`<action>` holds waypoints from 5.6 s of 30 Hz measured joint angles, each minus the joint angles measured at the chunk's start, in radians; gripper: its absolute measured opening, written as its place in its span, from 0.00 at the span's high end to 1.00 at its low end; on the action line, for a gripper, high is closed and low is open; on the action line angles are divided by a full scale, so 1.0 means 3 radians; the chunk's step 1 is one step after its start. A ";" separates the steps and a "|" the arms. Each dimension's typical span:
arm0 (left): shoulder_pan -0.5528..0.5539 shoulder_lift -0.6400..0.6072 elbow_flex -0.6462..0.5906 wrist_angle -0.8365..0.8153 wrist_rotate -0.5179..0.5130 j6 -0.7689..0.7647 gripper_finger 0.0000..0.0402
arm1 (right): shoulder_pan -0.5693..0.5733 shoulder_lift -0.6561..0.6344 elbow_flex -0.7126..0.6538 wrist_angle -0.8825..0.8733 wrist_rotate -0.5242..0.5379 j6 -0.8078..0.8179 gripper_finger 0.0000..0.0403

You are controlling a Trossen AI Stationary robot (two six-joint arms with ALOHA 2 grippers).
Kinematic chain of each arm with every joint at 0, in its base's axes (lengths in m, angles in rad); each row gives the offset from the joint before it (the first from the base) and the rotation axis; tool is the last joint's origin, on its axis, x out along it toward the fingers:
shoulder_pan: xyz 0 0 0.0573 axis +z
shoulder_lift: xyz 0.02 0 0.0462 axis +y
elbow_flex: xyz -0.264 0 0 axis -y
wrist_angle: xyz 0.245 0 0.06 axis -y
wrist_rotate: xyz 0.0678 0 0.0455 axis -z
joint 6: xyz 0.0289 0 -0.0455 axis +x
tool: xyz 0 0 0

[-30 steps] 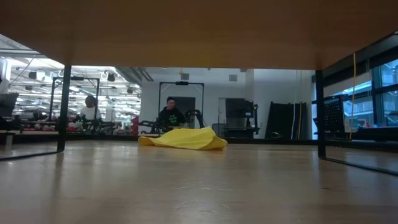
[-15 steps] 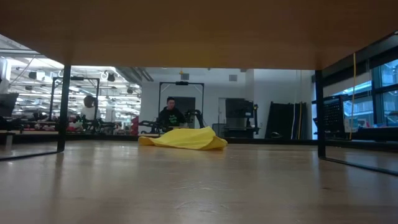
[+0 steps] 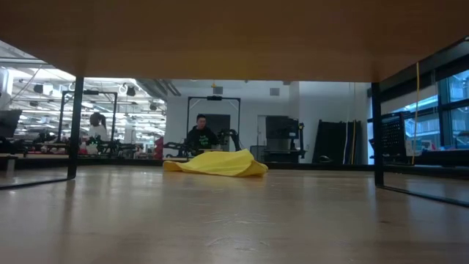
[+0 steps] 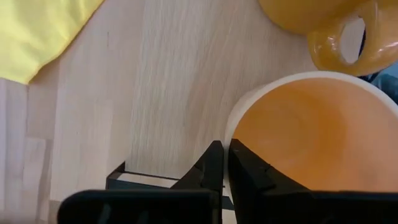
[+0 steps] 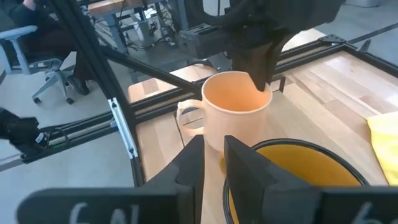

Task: Stack small to large cups/mugs on shelf
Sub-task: Put the light orange mug on the shelf

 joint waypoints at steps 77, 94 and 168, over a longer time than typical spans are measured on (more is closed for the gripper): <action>-0.0271 0.0006 0.0079 -0.0189 -0.0343 -0.0529 0.95 | 0.0001 0.0000 0.0000 0.0148 -0.0085 -0.0135 0.84; -0.0272 0.0006 0.0079 -0.0189 -0.0343 -0.0535 0.92 | 0.0001 0.0000 0.0000 0.0167 -0.0085 -0.0137 0.84; -0.1901 0.0792 0.0040 0.0194 -0.1987 -0.3203 1.00 | -0.0055 0.0000 0.0000 0.0069 -0.0242 -0.0286 0.84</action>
